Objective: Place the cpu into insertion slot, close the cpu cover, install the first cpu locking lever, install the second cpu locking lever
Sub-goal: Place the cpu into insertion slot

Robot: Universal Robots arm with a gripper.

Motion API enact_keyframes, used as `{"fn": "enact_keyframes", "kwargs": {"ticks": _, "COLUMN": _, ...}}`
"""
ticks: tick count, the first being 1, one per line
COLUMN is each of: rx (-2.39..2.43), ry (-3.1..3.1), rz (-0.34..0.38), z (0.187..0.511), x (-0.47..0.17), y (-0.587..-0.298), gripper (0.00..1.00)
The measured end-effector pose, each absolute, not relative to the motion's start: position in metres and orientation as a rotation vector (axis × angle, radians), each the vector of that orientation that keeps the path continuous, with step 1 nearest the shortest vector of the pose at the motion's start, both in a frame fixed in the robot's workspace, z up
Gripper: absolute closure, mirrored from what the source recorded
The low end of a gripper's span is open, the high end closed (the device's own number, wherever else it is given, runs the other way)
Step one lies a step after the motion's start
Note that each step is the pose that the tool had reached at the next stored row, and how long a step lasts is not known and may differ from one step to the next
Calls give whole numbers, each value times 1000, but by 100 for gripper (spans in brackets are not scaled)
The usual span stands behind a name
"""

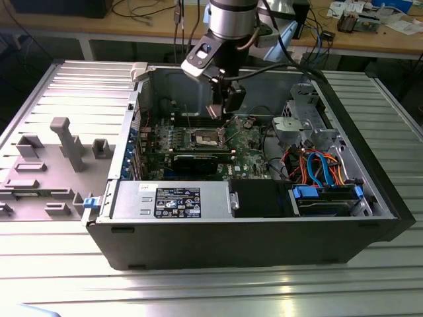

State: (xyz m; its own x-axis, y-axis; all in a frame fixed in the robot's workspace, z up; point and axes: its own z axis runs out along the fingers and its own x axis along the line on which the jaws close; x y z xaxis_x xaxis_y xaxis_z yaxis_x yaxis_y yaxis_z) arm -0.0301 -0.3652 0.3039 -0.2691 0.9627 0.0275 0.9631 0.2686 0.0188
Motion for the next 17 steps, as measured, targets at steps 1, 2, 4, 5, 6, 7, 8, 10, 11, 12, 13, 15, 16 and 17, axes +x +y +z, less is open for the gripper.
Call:
{"fn": "enact_keyframes", "kwargs": {"ticks": 1, "rx": -1915, "ry": -2474, "rz": -46, "z": 303, "x": -30, "y": -365, "gripper": 45}}
{"fn": "enact_keyframes", "kwargs": {"ticks": 2, "rx": -1928, "ry": -2461, "rz": -44, "z": 302, "x": -30, "y": -365, "gripper": 45}}
{"fn": "enact_keyframes", "kwargs": {"ticks": 4, "rx": -1933, "ry": -2455, "rz": -41, "z": 302, "x": -30, "y": -365, "gripper": 45}}
{"fn": "enact_keyframes", "kwargs": {"ticks": 5, "rx": -1933, "ry": -2455, "rz": -41, "z": 302, "x": -30, "y": -365, "gripper": 45}}
{"fn": "enact_keyframes", "kwargs": {"ticks": 6, "rx": -1933, "ry": -2455, "rz": -41, "z": 302, "x": -30, "y": -365, "gripper": 45}}
{"fn": "enact_keyframes", "kwargs": {"ticks": 7, "rx": -1933, "ry": -2455, "rz": -42, "z": 302, "x": -30, "y": -365, "gripper": 45}}
{"fn": "enact_keyframes", "kwargs": {"ticks": 8, "rx": -1933, "ry": -2455, "rz": -42, "z": 302, "x": -30, "y": -365, "gripper": 45}}
{"fn": "enact_keyframes", "kwargs": {"ticks": 10, "rx": -1933, "ry": -2455, "rz": -41, "z": 302, "x": -30, "y": -365, "gripper": 45}}
{"fn": "enact_keyframes", "kwargs": {"ticks": 11, "rx": -1933, "ry": -2455, "rz": -41, "z": 302, "x": -30, "y": -365, "gripper": 45}}
{"fn": "enact_keyframes", "kwargs": {"ticks": 12, "rx": -1933, "ry": -2455, "rz": -41, "z": 302, "x": -30, "y": -365, "gripper": 45}}
{"fn": "enact_keyframes", "kwargs": {"ticks": 13, "rx": -1934, "ry": -2454, "rz": -41, "z": 302, "x": -30, "y": -365, "gripper": 45}}
{"fn": "enact_keyframes", "kwargs": {"ticks": 15, "rx": -1962, "ry": -2430, "rz": -40, "z": 300, "x": -30, "y": -365, "gripper": 45}}
{"fn": "enact_keyframes", "kwargs": {"ticks": 16, "rx": -1980, "ry": -2415, "rz": -39, "z": 298, "x": -31, "y": -365, "gripper": 45}}
{"fn": "enact_keyframes", "kwargs": {"ticks": 17, "rx": -1990, "ry": -2406, "rz": -39, "z": 298, "x": -31, "y": -365, "gripper": 45}}
